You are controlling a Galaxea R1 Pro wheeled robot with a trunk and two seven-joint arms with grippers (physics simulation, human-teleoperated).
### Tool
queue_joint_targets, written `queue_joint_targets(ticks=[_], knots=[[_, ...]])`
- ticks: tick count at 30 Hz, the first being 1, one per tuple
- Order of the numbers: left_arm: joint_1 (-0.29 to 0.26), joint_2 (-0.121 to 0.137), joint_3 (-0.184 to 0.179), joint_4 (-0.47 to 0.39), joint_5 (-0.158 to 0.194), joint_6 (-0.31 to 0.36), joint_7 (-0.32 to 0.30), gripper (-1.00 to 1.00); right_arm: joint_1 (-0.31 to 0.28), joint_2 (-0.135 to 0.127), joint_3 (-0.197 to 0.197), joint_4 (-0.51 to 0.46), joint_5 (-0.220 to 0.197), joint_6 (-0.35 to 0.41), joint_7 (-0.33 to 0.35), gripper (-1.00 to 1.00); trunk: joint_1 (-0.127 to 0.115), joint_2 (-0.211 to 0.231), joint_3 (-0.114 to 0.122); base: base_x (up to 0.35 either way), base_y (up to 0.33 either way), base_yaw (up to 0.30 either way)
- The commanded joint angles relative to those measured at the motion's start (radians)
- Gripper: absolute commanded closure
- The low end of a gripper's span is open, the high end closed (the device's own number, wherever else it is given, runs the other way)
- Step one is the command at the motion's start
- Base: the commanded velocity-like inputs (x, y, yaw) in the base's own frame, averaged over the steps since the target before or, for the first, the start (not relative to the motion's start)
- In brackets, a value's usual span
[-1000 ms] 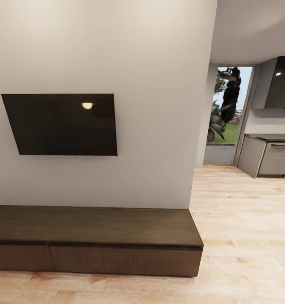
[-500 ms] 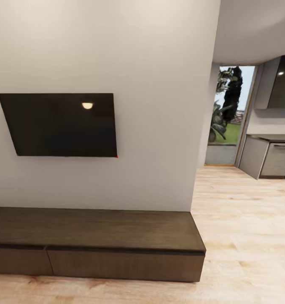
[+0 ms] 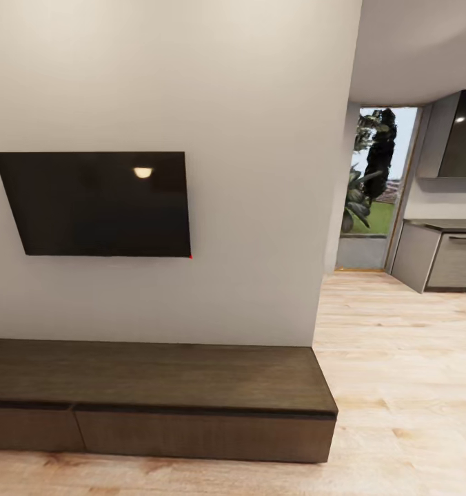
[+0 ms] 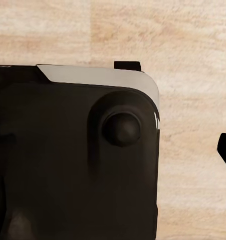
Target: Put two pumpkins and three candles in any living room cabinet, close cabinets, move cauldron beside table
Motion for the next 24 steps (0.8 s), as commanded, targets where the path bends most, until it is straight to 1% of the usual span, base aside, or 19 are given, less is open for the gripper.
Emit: queue_joint_targets(ticks=[1,7,24], knots=[[0.0,0.0,0.002,-0.001,0.005,0.0,0.0,-1.0,0.0,0.0,0.0,0.0,0.0,0.0,0.001,-1.0,0.0,-0.001,-0.001,0.105,-0.069,0.0],[0.0,0.0,0.002,-0.001,0.006,-0.001,0.0,-1.0,-0.001,0.0,0.0,0.0,0.0,0.0,0.001,-1.0,0.0,-0.001,-0.001,0.072,-0.055,0.0],[0.0,-0.001,0.002,-0.001,0.006,-0.001,0.0,-1.0,-0.001,-0.002,0.001,0.0,0.0,-0.002,0.003,-1.0,0.0,-0.001,-0.001,0.004,-0.003,0.0]])
